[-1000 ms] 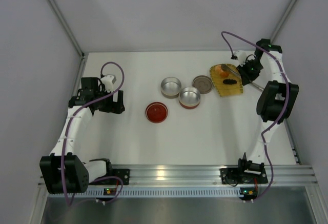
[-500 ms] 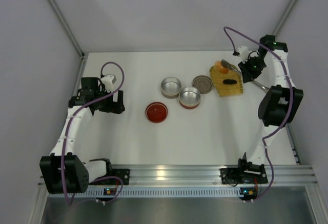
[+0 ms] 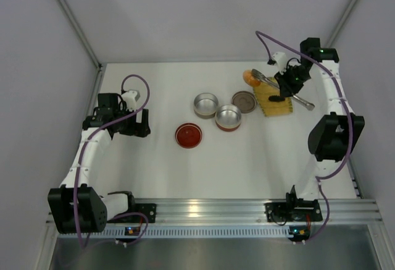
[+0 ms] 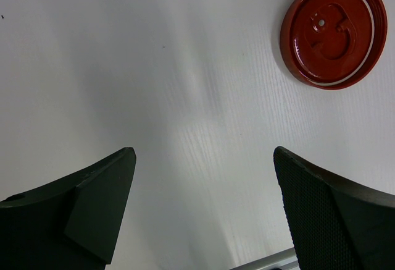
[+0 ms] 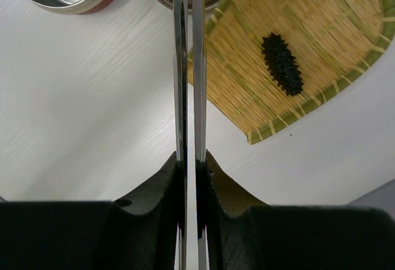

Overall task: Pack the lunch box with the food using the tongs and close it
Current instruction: Place the fake food in the packing box.

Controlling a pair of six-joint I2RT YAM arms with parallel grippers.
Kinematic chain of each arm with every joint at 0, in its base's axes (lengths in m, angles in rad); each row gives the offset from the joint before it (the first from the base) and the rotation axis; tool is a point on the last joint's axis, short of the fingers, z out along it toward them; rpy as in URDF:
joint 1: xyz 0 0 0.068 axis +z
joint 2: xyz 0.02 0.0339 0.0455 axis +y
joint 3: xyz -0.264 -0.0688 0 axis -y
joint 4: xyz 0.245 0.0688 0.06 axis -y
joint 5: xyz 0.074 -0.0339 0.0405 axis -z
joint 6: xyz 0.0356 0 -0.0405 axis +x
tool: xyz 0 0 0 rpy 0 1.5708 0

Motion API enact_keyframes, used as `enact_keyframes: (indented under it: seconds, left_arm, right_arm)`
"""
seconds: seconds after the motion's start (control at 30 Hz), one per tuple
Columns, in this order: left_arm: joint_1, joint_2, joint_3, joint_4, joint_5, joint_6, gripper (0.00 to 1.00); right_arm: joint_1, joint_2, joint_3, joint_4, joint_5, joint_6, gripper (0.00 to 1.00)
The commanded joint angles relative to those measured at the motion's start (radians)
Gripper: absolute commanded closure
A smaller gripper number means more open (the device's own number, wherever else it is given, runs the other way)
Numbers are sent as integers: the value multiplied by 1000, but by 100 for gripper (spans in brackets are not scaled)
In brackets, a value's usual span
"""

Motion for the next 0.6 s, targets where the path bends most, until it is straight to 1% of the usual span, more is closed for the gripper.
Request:
enact_keyframes:
  seconds: [0.0, 0.37, 0.57]
  left_arm:
    - [-3, 10, 26, 31, 14, -5, 2]
    - [-3, 13, 10, 45, 7, -2, 2]
    - [-2, 15, -5, 56, 4, -1, 2]
  right_arm:
    - [90, -59, -16, -25, -41, 38, 100]
    - [302, -45, -44, 55, -18, 153, 100]
    - [376, -11, -64, 121, -16, 201, 100]
